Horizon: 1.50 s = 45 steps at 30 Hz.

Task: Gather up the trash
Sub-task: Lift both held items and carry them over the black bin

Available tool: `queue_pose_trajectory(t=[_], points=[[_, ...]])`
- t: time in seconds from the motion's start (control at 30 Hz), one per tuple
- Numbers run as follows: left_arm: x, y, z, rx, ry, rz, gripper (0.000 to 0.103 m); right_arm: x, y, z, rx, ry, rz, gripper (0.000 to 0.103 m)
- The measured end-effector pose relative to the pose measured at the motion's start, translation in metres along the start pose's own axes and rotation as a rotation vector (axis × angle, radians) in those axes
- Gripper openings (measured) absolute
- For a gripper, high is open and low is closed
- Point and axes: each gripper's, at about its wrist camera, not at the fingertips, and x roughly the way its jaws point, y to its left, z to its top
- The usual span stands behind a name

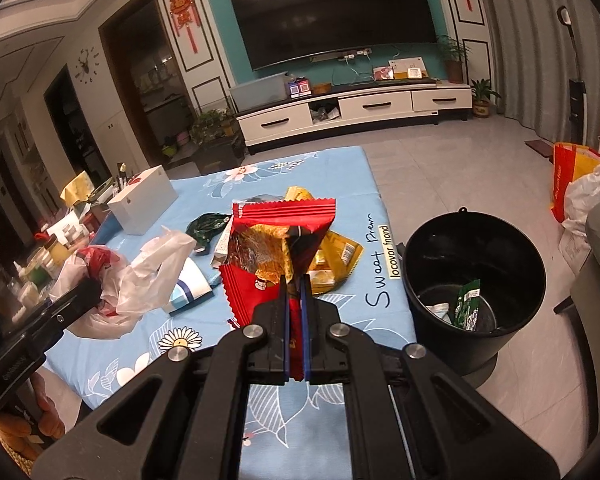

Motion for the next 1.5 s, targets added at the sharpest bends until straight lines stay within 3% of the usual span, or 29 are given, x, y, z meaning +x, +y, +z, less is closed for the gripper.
queue_pose_trajectory(t=[0.6, 1.1, 1.5], points=[[0.049, -0.038, 0.015, 0.085, 0.048, -0.045, 0.025, 0.008, -0.05, -0.002, 0.109, -0.018, -0.048, 0.005], [0.12, -0.067, 0.017, 0.131, 0.153, -0.097, 0.025, 0.012, -0.117, -0.015, 0.255, -0.027, -0.118, 0.006], [0.199, -0.107, 0.022, 0.149, 0.248, -0.182, 0.025, 0.029, -0.176, -0.03, 0.403, 0.0, -0.157, 0.006]])
